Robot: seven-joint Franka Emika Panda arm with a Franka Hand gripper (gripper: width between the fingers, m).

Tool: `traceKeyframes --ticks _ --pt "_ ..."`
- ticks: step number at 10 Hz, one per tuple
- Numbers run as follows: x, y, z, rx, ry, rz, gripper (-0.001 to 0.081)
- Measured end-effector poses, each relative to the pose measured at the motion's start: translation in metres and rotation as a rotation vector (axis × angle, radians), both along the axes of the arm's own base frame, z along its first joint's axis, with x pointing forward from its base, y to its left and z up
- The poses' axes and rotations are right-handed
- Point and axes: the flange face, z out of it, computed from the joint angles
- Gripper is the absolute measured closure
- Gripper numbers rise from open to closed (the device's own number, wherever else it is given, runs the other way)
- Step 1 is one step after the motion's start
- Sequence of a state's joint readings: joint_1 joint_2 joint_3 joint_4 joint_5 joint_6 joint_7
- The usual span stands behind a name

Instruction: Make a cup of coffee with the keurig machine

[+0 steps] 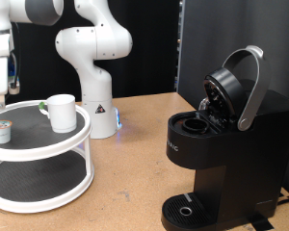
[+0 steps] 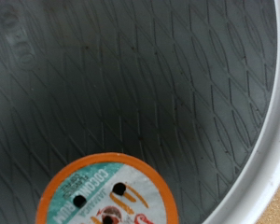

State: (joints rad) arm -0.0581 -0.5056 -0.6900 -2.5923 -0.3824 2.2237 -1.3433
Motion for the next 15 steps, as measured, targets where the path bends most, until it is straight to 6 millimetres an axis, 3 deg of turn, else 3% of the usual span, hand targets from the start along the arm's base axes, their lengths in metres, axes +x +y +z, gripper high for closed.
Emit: traceKeyframes --ticks 6,11,13,14,15 --pt "0.003 -0.001 -0.043 -0.027 0.012 0.000 0.0004" --pt "0.001 -0.003 -0.062 -0.039 0.008 -0.005 0.0004" --pt "0.002 -0.003 -0.066 -0.040 0.015 -0.005 0.0033" --pt "0.002 -0.003 -0.067 -0.042 0.015 -0.005 0.0217" --pt "0.002 -0.004 -0.066 -0.045 0.010 -0.005 0.0217"
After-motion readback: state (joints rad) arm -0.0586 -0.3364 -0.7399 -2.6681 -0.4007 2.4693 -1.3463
